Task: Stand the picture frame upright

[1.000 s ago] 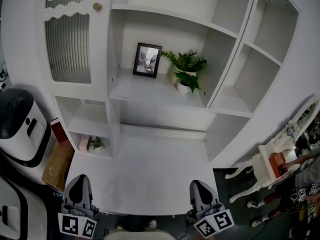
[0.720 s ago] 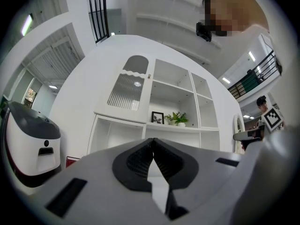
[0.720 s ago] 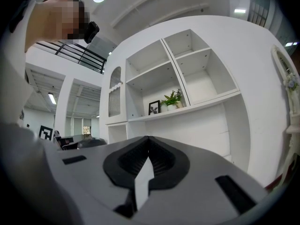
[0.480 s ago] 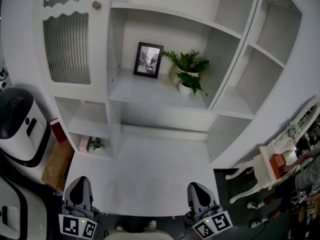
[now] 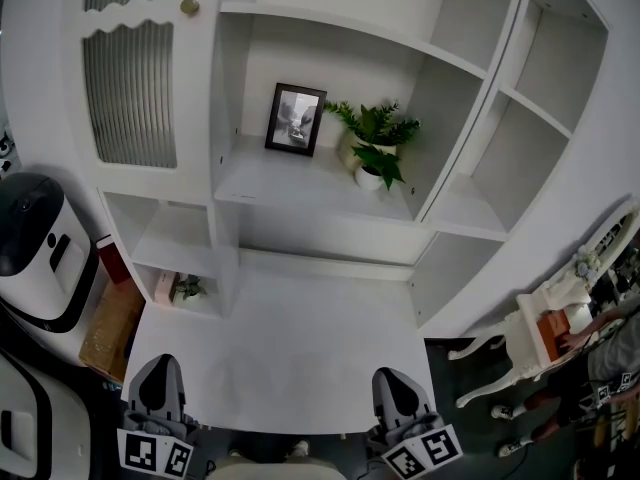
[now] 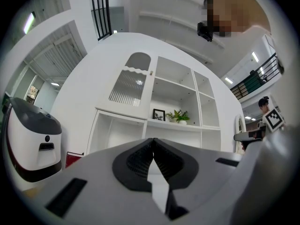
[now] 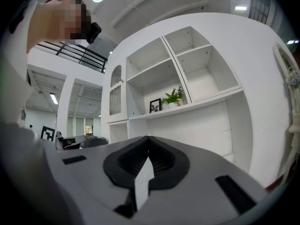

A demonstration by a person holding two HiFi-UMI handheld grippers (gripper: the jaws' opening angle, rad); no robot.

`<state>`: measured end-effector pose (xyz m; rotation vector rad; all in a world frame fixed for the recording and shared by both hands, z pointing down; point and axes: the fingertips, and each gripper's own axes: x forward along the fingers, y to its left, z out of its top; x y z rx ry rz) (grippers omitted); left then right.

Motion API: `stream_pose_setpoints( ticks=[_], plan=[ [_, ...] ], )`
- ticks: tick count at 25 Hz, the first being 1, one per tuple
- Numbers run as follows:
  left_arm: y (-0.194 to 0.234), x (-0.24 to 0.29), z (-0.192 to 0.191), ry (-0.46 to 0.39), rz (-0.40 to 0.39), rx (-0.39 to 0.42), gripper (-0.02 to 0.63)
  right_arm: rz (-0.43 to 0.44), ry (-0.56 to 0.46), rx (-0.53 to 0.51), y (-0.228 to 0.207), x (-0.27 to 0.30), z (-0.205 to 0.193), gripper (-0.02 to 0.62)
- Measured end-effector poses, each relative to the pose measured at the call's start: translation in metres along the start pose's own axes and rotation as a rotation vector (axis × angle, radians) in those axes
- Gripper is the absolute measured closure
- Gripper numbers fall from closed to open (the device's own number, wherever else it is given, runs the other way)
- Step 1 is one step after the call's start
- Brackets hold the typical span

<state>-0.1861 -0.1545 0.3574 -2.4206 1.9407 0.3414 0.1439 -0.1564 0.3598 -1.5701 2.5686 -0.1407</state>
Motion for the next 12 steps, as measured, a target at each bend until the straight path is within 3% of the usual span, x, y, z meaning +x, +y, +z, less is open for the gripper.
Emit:
stream_pose_setpoints(
  ticks=[12],
  plan=[
    [-0.0047, 0.0069, -0.0012, -0.001, -0.001, 0.007, 0.588, 0.007, -0.001, 0.003, -0.0048, -0.0012, -0.0014, 0.586]
  ],
)
